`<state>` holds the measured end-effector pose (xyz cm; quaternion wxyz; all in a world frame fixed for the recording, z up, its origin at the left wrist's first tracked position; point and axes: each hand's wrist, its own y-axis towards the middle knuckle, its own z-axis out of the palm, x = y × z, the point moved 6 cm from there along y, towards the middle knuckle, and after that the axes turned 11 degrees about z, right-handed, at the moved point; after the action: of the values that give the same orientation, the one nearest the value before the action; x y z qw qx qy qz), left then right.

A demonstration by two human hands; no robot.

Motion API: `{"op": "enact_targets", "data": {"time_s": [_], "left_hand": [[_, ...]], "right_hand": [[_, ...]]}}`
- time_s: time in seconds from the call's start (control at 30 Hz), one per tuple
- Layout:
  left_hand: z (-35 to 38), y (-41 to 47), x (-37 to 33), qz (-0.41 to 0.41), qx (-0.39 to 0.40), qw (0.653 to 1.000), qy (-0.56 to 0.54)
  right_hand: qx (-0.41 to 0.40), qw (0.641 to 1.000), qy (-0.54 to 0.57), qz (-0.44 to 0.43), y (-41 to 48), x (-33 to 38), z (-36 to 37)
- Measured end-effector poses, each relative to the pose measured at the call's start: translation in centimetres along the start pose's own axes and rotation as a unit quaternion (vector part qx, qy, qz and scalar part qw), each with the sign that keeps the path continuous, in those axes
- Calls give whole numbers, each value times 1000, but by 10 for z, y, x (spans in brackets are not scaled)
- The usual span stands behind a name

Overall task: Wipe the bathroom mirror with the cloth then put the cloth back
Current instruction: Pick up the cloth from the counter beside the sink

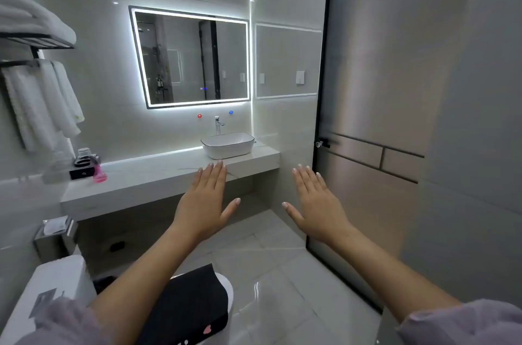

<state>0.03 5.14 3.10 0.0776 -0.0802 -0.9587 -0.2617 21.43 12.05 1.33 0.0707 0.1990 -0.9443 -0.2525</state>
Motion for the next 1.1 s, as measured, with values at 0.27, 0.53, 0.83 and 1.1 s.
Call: {"op": "enact_targets", "data": {"time_s": [0.27,0.53,0.83,1.1], "left_hand": [[20,11,-9,5,-16,1000,16],[45,41,0,0,-15,1000,9],[101,96,41,18,-22,999,15],[159,174,126,27,-25,999,6]], "right_hand": [[-13,1000,20,-16,12,-18,13],[-32,999,4,-18,42,-22,25],[-43,999,2,-18,101,-17,78],[-32,999,-7,-8,205,9,145]]}}
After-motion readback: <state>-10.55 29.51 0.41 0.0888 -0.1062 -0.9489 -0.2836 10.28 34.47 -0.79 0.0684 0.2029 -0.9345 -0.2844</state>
